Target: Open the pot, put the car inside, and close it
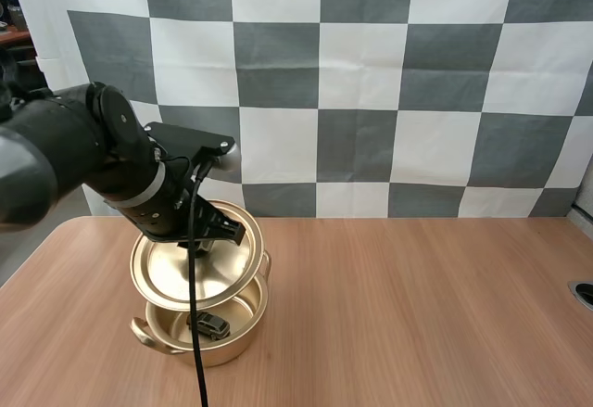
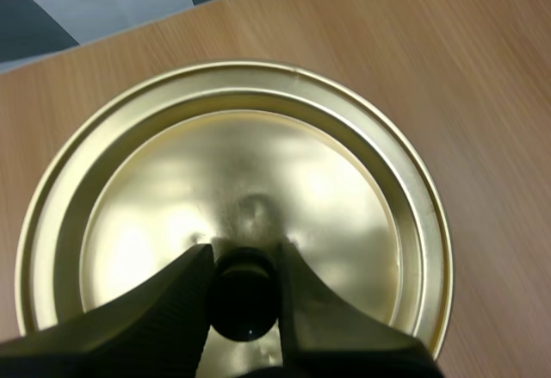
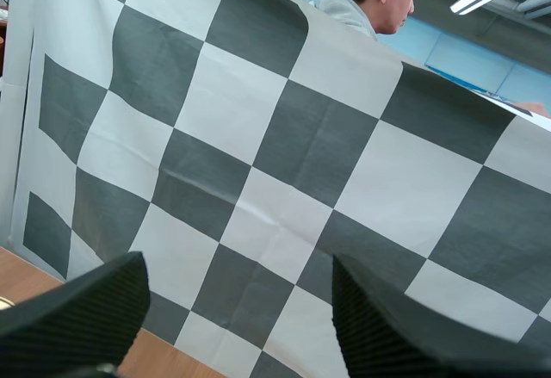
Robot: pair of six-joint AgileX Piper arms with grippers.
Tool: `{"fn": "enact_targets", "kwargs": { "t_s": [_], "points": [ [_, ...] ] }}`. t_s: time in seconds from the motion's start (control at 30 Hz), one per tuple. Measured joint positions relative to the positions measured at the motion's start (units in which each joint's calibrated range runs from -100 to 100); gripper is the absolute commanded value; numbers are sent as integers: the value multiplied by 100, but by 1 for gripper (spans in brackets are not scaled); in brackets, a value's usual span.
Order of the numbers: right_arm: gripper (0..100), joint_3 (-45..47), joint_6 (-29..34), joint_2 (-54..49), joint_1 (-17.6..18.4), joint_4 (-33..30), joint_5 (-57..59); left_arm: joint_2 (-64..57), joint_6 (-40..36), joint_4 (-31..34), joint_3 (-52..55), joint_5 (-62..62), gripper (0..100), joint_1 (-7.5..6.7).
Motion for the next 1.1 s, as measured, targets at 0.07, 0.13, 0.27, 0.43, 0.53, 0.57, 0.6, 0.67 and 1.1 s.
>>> {"fn": "enact_targets", "kwargs": {
  "t_s": [0.07,0.13,0.27,0.43,0.53,0.57,0.6,0.67,1.1],
  "points": [
    [100,0,0,0,0,0,0,172,-75,0,0,94,0,0],
    [100,0,0,0,0,0,0,314,-83,0,0,113,0,0],
    [100,0,0,0,0,-10,0,408,-83,0,0,113,0,0],
    [100,0,0,0,0,-23,0,466,-83,0,42,163,0,0],
    [100,0,0,0,0,-43,0,655,-83,0,110,292,0,0],
    [100,0,0,0,0,-43,0,735,-83,0,161,292,0,0],
    [100,0,0,0,0,-43,0,795,-83,0,202,242,0,0],
    [100,0,0,-10,0,-43,0,922,-83,0,313,31,0,0],
    [100,0,0,-36,0,-78,0,1060,-8,-12,393,-606,0,0]
  ]
}}
